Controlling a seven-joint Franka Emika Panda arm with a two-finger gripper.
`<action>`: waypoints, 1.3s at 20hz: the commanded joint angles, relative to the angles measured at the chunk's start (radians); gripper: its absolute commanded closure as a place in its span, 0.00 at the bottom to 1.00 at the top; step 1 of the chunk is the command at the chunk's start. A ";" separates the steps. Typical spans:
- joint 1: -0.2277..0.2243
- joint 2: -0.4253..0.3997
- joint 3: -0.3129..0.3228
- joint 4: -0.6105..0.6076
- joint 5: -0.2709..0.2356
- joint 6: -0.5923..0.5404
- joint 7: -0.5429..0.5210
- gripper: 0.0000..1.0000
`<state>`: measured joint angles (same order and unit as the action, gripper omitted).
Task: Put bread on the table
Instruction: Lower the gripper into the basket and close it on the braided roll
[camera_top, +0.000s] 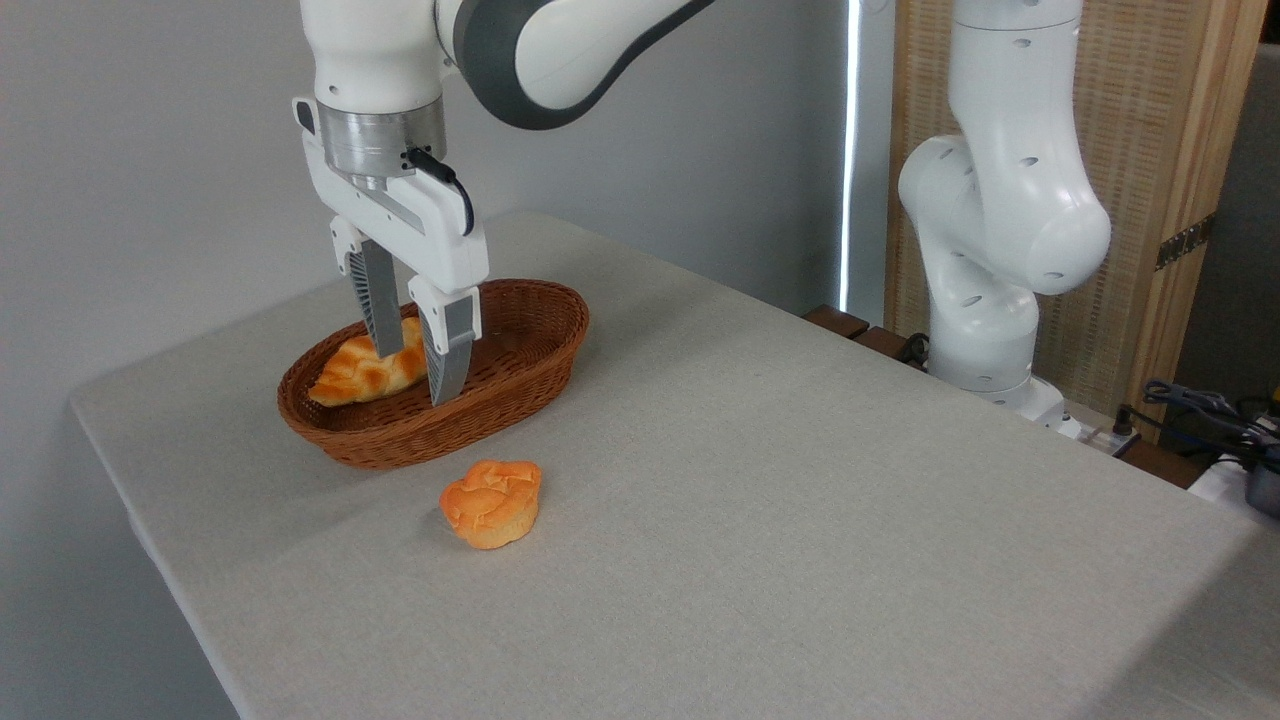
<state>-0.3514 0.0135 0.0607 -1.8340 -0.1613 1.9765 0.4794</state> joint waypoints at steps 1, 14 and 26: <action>-0.058 -0.004 0.008 -0.044 -0.096 0.060 -0.018 0.00; -0.233 0.123 0.008 -0.044 -0.236 0.212 -0.034 0.00; -0.282 0.197 0.007 -0.041 -0.237 0.331 -0.079 0.00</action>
<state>-0.6213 0.2033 0.0583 -1.8755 -0.3782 2.2825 0.4127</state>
